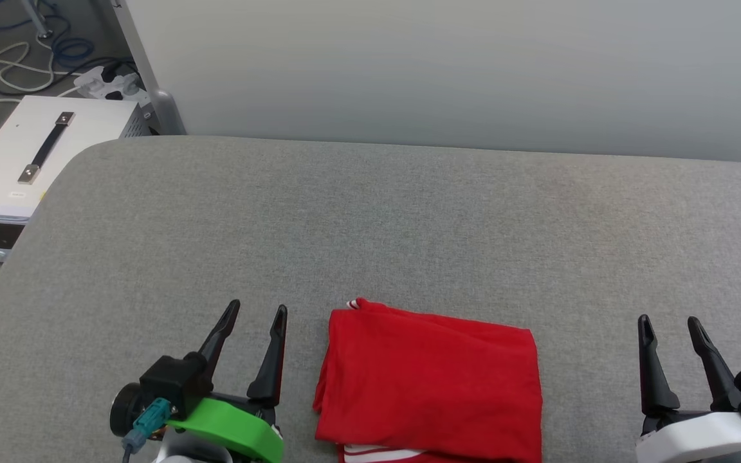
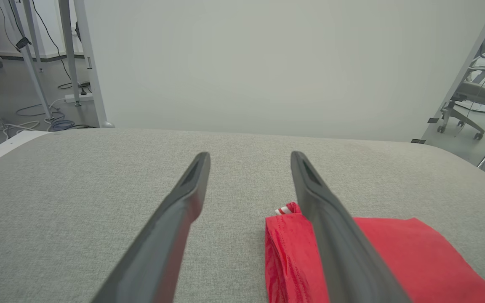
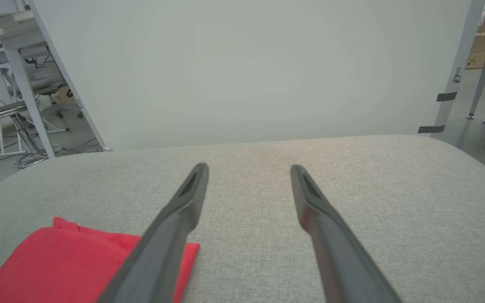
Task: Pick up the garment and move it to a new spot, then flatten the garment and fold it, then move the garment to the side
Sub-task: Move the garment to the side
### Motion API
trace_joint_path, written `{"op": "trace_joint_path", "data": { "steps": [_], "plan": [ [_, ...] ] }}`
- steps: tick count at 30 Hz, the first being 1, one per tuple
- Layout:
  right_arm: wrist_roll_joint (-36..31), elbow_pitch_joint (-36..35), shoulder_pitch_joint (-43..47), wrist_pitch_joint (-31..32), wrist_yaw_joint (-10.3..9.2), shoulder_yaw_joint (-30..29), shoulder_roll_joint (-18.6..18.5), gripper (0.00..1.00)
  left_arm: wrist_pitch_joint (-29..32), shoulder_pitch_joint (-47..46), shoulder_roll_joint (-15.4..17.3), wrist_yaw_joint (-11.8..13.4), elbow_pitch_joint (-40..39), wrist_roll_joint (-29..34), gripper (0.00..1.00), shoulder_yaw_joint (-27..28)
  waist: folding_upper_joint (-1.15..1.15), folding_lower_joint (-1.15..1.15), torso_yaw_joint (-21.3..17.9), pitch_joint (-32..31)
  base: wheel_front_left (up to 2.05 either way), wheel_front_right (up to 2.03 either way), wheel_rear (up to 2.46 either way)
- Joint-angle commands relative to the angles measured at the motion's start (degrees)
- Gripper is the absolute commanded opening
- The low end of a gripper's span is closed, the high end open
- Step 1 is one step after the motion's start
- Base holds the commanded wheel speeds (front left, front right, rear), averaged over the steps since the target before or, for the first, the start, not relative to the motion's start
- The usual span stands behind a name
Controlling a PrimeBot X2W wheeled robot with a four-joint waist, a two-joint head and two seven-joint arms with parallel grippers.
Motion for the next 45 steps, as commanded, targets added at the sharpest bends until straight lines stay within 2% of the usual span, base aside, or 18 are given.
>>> {"op": "trace_joint_path", "data": {
  "steps": [1,4,6,7,8,9,13,15,18,23,29,41,42,43,44,45],
  "plan": [
    [1.02,-0.4,-0.02,4.04,-0.04,0.61,0.38,1.0,-0.34,0.44,0.24,-0.16,0.14,0.0,1.0,-0.4,0.0,0.0,0.22,0.18,0.0,0.0,0.0],
    [2.14,-1.1,-0.13,12.55,-0.04,2.48,-0.81,1.0,-0.34,0.28,0.4,-0.16,0.13,-0.04,1.0,-0.59,0.0,0.0,0.47,0.49,0.0,0.0,0.0],
    [4.39,-2.05,-0.23,20.8,-0.04,3.61,-1.41,1.0,-0.34,0.04,0.45,-0.17,0.11,-0.07,1.0,-0.7,0.0,0.0,0.74,0.85,0.0,0.0,0.0],
    [5.3,-2.87,-0.31,25.74,-0.04,4.18,-2.01,1.0,-0.34,-0.06,0.34,-0.17,0.16,-0.22,1.0,-0.62,0.0,0.0,0.92,1.07,0.0,0.0,0.0],
    [7.92,-5.38,-0.7,38.28,-0.04,4.78,-2.86,1.0,-0.34,-0.37,0.19,-0.17,0.2,-0.53,1.0,-0.91,0.0,0.0,1.47,1.83,0.0,0.0,0.0],
    [9.15,-6.45,-0.98,42.78,-0.04,4.95,-2.87,1.0,-0.34,-0.54,0.12,-0.17,0.21,-0.63,1.0,-1.0,0.0,0.0,1.74,2.19,0.0,0.0,0.0],
    [9.97,-9.52,-2.61,55.87,-0.04,4.74,-3.8,1.0,-0.34,-1.42,-0.1,-0.17,0.17,-0.65,1.0,-1.47,0.0,0.0,3.05,3.8,0.0,0.0,0.0],
    [9.93,-10.06,-3.59,60.33,-0.04,4.18,-3.72,1.0,-0.34,-1.97,-0.24,-0.17,0.09,-0.62,1.0,-1.53,0.0,0.0,3.81,4.66,0.0,0.0,0.0],
    [8.99,-9.65,-5.31,64.73,-0.04,2.35,-2.19,1.0,-0.34,-2.94,-0.42,-0.17,0.0,-0.49,1.0,-1.81,0.0,0.0,5.33,6.17,0.0,0.0,0.0],
    [8.67,-7.38,-7.33,68.14,-0.04,1.88,0.0,1.0,-0.34,-4.11,-0.66,-0.17,0.01,-0.48,1.0,-2.11,0.0,0.0,7.49,8.24,0.0,0.0,0.0],
    [7.78,-4.07,-9.28,67.68,-0.04,2.39,1.19,1.0,-0.34,-5.02,-0.88,-0.17,0.09,-0.25,1.0,-2.6,0.0,0.0,9.36,9.95,0.0,0.0,0.0],
    [6.51,5.27,-9.76,65.91,-0.04,7.79,1.21,1.0,-0.34,-6.3,-1.21,-0.17,0.39,-0.05,1.0,-3.17,0.0,0.0,10.66,11.39,0.0,0.0,0.0],
    [6.64,5.99,-9.65,65.97,-0.04,8.61,0.98,0.72,-0.34,-6.35,-1.21,-0.17,0.46,-0.01,1.0,-3.15,0.0,0.0,10.66,11.39,0.0,0.0,0.0],
    [6.67,6.28,-9.7,65.71,-0.04,9.41,0.6,0.21,-0.34,-6.39,-1.22,-0.17,0.52,0.02,1.0,-3.13,0.0,0.0,10.65,11.38,0.0,0.0,0.0],
    [6.43,6.71,-9.76,65.16,-0.04,10.06,-0.02,0.0,-0.34,-6.42,-1.24,-0.17,0.57,0.04,1.0,-3.1,0.0,0.0,10.62,11.35,0.0,0.0,0.0],
    [6.32,7.09,-9.77,64.96,-0.04,10.81,-0.67,0.0,-0.34,-6.43,-1.25,-0.17,0.63,0.04,1.0,-3.1,0.0,0.0,10.59,11.26,0.0,0.0,0.0]
  ]
}}
